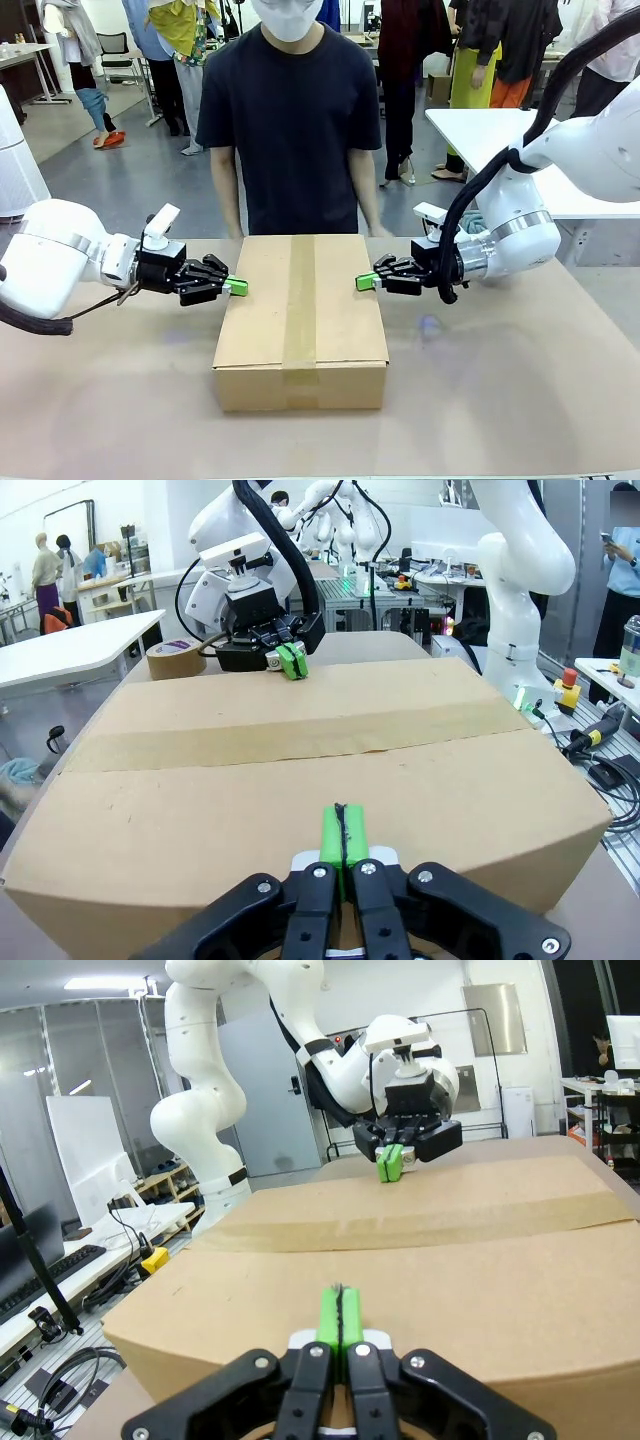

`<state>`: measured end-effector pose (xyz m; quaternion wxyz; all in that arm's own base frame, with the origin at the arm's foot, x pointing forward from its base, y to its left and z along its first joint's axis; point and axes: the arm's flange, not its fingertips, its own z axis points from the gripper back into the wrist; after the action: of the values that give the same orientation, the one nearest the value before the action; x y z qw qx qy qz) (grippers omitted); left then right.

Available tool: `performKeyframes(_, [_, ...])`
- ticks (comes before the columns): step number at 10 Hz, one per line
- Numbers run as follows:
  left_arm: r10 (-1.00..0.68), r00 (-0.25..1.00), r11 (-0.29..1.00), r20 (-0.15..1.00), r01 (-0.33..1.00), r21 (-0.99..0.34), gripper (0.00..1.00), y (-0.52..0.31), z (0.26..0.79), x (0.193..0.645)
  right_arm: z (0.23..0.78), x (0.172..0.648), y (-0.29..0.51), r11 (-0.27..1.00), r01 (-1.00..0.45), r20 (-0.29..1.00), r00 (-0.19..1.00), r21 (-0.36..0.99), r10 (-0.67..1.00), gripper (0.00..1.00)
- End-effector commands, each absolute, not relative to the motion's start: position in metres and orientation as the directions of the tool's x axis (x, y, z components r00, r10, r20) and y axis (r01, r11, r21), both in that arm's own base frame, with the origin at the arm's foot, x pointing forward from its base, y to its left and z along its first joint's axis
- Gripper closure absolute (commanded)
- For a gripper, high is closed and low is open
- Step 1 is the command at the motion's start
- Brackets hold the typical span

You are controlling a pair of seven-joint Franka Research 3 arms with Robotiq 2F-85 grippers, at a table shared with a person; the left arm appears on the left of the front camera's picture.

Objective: Wrap the clocks to prevent damage.
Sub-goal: After the human seals the box with tape, release both hands from the side flaps of the Package Box.

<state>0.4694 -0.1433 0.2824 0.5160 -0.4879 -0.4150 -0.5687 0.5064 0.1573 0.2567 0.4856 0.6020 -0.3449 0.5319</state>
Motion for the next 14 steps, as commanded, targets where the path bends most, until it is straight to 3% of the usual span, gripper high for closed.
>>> performKeyframes(1, [-0.327, -0.025, -0.115, 0.945, 0.993, -0.014, 1.0, -0.125, 0.321, 0.451, 0.3, 0.485, 0.142, -0.21, -0.95, 0.953, 0.175, 0.229, 0.247, 0.99])
performKeyframes(2, [-0.424, -0.054, -0.094, 0.904, 0.995, 0.016, 1.0, -0.112, 0.355, 0.443, 0.334, 0.473, 0.131, -0.185, -0.951, 0.93, 0.181, 0.249, 0.321, 0.99])
performKeyframes(7, [-0.766, 0.05, 0.038, 0.641, 0.999, -0.032, 1.0, -0.072, 0.529, 0.401, 0.531, 0.39, 0.08, 0.155, -0.966, 0.787, 0.26, 0.209, 0.559, 0.99])
performKeyframes(9, [-0.769, 0.078, 0.108, 0.634, 0.994, 0.008, 1.0, -0.058, 0.567, 0.385, 0.555, 0.369, 0.083, 0.198, -0.96, 0.745, 0.277, 0.196, 0.606, 0.99])
performKeyframes(11, [-0.747, 0.055, 0.104, 0.662, 0.994, 0.035, 1.0, -0.049, 0.564, 0.381, 0.542, 0.381, 0.085, 0.17, -0.956, 0.681, 0.289, 0.238, 0.673, 0.99])
performKeyframes(12, [-0.771, 0.068, 0.115, 0.633, 0.993, 0.034, 1.0, -0.054, 0.574, 0.382, 0.575, 0.365, 0.079, 0.188, -0.967, 0.757, 0.252, 0.172, 0.603, 0.99])
performKeyframes(14, [-0.771, 0.068, 0.115, 0.633, 0.993, 0.034, 1.0, -0.054, 0.574, 0.382, 0.575, 0.365, 0.079, 0.188, -0.967, 0.757, 0.252, 0.172, 0.603, 0.99])
